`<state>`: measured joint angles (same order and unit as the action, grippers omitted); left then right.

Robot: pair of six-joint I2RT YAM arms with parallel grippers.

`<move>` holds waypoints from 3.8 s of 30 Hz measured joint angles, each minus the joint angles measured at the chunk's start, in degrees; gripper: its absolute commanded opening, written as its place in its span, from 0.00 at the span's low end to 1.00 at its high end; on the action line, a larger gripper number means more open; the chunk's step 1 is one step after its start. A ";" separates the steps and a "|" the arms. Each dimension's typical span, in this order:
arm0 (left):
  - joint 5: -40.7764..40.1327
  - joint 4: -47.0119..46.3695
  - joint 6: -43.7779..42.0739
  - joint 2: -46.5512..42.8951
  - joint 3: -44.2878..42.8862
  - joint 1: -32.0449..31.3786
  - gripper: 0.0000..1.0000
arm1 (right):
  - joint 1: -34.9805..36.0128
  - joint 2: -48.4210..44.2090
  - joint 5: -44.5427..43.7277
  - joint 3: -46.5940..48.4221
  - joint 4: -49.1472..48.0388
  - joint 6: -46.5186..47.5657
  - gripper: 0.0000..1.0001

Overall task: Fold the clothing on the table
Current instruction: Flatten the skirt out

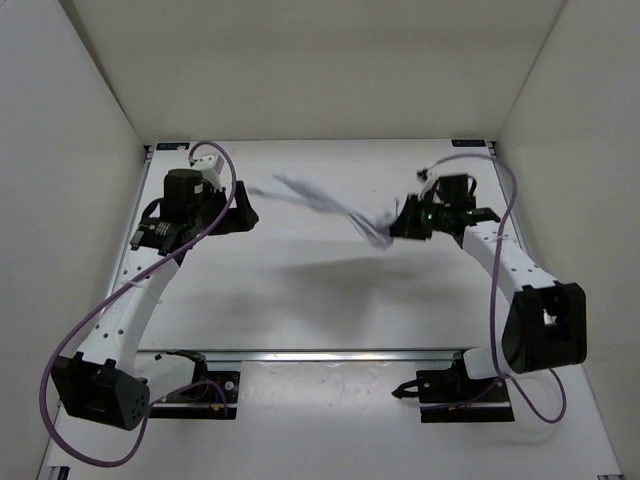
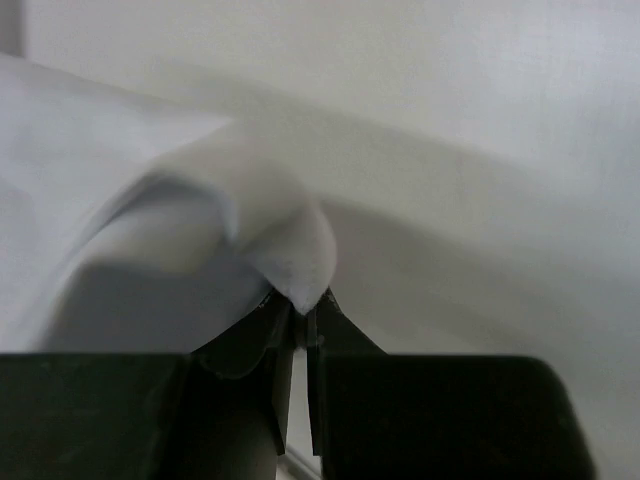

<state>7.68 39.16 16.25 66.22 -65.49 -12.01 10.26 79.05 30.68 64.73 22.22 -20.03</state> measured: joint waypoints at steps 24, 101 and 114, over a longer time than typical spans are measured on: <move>7.96 -26.56 4.02 17.16 10.86 -36.70 0.99 | -0.52 5.42 -1.01 -13.38 9.09 8.26 0.00; -3.67 -28.30 -12.57 4.76 -5.57 -18.36 0.00 | -5.53 -6.16 3.74 13.16 -0.13 9.03 0.01; -3.69 -15.08 -11.39 -18.40 -7.34 -21.53 0.00 | -0.17 -28.09 4.59 8.96 5.55 3.48 0.00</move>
<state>3.99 24.08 4.86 47.81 -72.84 -33.54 10.09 50.96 35.27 73.69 27.77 -16.56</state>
